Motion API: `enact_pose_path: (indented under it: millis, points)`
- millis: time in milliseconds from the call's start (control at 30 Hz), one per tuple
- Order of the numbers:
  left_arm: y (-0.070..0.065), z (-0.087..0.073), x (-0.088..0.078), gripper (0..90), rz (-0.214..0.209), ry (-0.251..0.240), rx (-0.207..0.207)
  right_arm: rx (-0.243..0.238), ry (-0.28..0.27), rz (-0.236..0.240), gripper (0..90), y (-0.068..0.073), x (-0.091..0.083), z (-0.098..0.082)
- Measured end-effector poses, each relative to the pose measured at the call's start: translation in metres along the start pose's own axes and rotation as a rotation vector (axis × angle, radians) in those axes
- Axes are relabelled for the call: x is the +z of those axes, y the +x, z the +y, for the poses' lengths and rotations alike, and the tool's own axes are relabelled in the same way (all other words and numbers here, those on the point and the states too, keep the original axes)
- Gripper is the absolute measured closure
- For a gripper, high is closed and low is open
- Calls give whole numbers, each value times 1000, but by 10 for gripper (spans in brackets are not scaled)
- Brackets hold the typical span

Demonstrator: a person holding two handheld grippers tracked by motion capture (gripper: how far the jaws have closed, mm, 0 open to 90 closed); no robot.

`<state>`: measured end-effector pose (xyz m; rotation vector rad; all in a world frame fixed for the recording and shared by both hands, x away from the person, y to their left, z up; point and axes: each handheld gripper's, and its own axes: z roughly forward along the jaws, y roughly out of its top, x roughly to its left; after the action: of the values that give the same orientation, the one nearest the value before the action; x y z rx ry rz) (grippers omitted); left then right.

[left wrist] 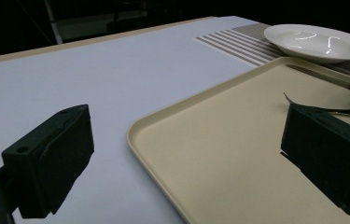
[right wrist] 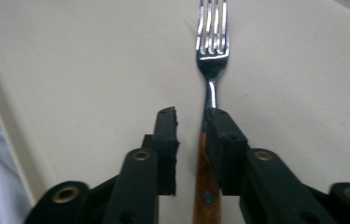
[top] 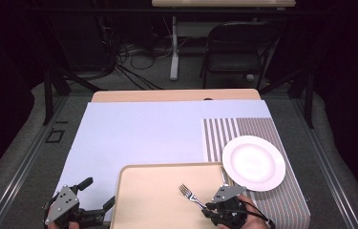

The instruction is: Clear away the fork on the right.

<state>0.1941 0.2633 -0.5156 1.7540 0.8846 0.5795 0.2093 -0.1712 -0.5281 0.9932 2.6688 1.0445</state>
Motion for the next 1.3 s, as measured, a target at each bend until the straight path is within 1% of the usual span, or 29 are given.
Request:
enact_pose_path:
  millis: [33,67,167,200,300,333,367,400,433,467,500,533,567,600,633,667,900,1067,1100,1200,1300]
  points:
    - [0,0,0,29,0,0,0,2,-1,16,776,1,1,0]
    - [0,0,0,29,0,0,-1,-5,4,23,810,1,1,0]
    - [0,0,0,29,-1,0,1,-5,22,40,871,3,7,-1]
    - [0,0,0,29,-1,1,1,-13,27,39,882,4,8,-2]
    - [0,0,0,29,-1,0,0,-13,41,29,900,5,13,-2]
    - [0,0,0,29,-2,0,0,-37,120,-59,900,6,9,0]
    - [0,0,0,29,-3,4,0,-28,121,-65,900,6,10,-1]
    - [0,0,0,29,-3,4,0,-30,119,-61,900,5,11,-1]
    - [0,0,1,29,-3,2,0,-35,123,-83,900,4,11,-1]
    - [0,0,1,29,-3,2,0,-29,130,-85,900,3,11,-1]
    - [0,0,1,29,-4,1,-3,-15,117,-65,900,3,11,-2]
    - [0,0,1,29,-5,2,-3,-13,98,-72,900,2,12,-2]
    - [0,0,1,29,-5,3,-2,-2,44,-12,900,-1,15,-4]
    - [0,0,1,29,-5,3,-1,10,43,-12,900,-1,15,-4]
    - [0,0,1,29,-4,4,-3,7,43,-19,900,-3,14,-4]
    - [0,0,1,29,-4,3,-3,20,44,-18,900,-4,14,-4]
    - [0,0,1,29,-5,4,-1,63,39,-62,900,-17,7,-8]
    - [0,0,1,29,-6,6,2,102,36,-79,900,-27,2,-11]
    - [0,0,1,29,-6,6,1,103,37,-85,900,-29,1,-12]
    - [0,0,1,29,-6,7,3,126,34,-88,900,-32,-2,-14]
    - [0,0,1,29,-6,9,4,134,36,-92,900,-35,-3,-15]
